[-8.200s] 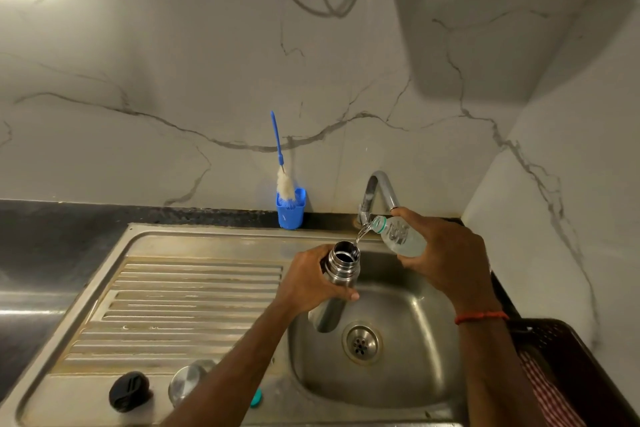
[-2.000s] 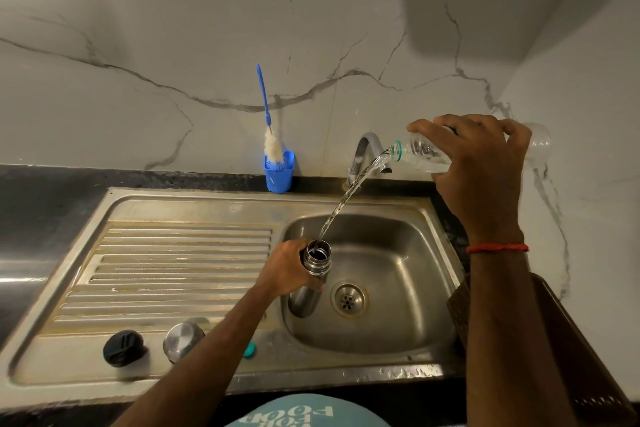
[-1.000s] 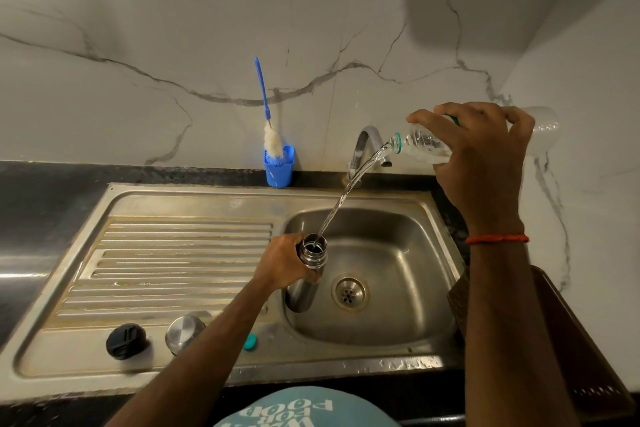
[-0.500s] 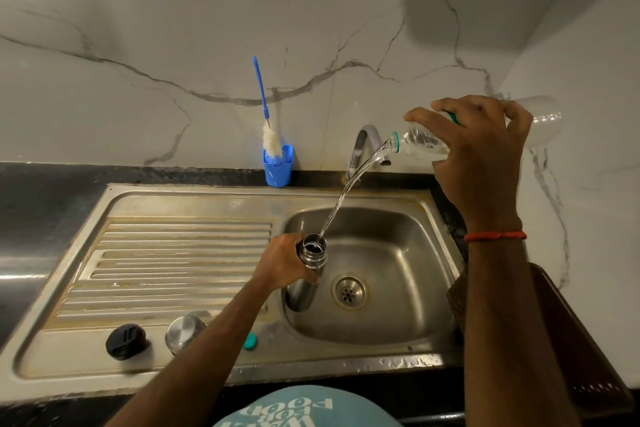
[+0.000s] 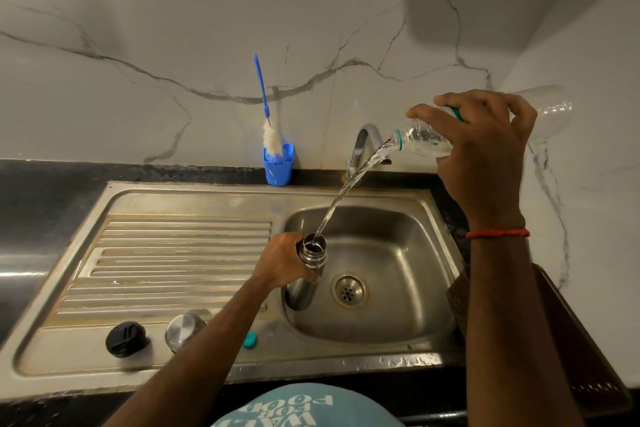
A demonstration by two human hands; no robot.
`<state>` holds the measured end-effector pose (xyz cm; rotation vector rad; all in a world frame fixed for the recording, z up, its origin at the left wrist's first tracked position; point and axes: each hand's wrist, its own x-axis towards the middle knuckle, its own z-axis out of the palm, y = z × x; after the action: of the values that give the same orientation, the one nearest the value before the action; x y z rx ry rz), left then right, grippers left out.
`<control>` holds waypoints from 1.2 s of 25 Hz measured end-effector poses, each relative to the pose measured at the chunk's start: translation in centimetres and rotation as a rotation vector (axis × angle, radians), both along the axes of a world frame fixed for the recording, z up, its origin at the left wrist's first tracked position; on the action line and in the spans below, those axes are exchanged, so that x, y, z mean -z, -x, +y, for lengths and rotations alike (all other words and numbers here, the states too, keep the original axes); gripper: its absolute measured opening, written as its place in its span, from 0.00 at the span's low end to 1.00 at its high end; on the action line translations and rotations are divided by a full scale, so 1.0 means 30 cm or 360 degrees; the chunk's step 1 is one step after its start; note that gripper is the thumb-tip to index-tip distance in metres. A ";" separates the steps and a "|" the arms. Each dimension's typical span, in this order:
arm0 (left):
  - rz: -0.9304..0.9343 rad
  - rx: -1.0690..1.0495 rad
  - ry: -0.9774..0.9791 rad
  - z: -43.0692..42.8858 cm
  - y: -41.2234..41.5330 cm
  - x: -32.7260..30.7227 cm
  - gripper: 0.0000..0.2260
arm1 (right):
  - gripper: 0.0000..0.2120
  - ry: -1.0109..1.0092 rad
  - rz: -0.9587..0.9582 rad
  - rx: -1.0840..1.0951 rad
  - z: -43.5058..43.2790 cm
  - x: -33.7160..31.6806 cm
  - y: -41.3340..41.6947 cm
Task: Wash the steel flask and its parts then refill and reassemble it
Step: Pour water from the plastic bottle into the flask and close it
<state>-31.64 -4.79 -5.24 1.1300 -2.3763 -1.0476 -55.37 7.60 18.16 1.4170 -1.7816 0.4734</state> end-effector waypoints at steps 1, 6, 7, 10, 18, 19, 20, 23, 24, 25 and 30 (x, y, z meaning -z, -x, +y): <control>-0.0004 -0.0002 0.0001 -0.001 0.001 0.000 0.29 | 0.24 0.0001 -0.0004 -0.0001 0.000 -0.001 0.000; -0.0008 0.0000 0.0009 -0.002 -0.003 0.007 0.30 | 0.24 0.0001 0.0001 -0.0009 0.000 0.000 0.000; -0.0008 0.0002 0.0009 -0.001 -0.003 0.006 0.29 | 0.24 0.0005 0.0003 -0.0026 -0.002 -0.001 -0.001; -0.0013 0.0003 0.0003 0.000 0.003 0.004 0.30 | 0.23 0.0000 0.0010 -0.0093 -0.008 -0.001 -0.007; -0.0019 0.0001 0.0003 0.004 0.006 -0.011 0.30 | 0.23 -0.0065 0.0058 -0.0144 -0.029 0.023 -0.016; -0.0015 0.0003 0.0005 0.004 0.005 -0.015 0.30 | 0.24 -0.0069 0.0061 -0.0158 -0.029 0.026 -0.020; -0.0012 -0.0001 0.0010 0.004 0.004 -0.020 0.30 | 0.24 -0.0073 0.0062 -0.0174 -0.029 0.029 -0.027; -0.0013 -0.0010 0.0018 0.004 0.003 -0.034 0.30 | 0.23 -0.0091 0.0079 -0.0202 -0.044 0.057 -0.064; -0.0013 -0.0010 0.0022 0.004 0.004 -0.041 0.29 | 0.21 -0.0119 0.0079 -0.0218 -0.055 0.080 -0.083; -0.0012 -0.0003 0.0025 0.004 0.005 -0.046 0.28 | 0.19 -0.0175 0.0085 -0.0240 -0.069 0.114 -0.102; 0.0018 0.0035 0.0031 0.006 0.006 -0.073 0.25 | 0.21 -0.0564 0.0170 -0.0338 -0.123 0.325 -0.175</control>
<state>-31.82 -4.61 -3.04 1.0907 -2.3905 -1.0328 -50.11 3.91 8.40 1.8527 -1.6937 0.1881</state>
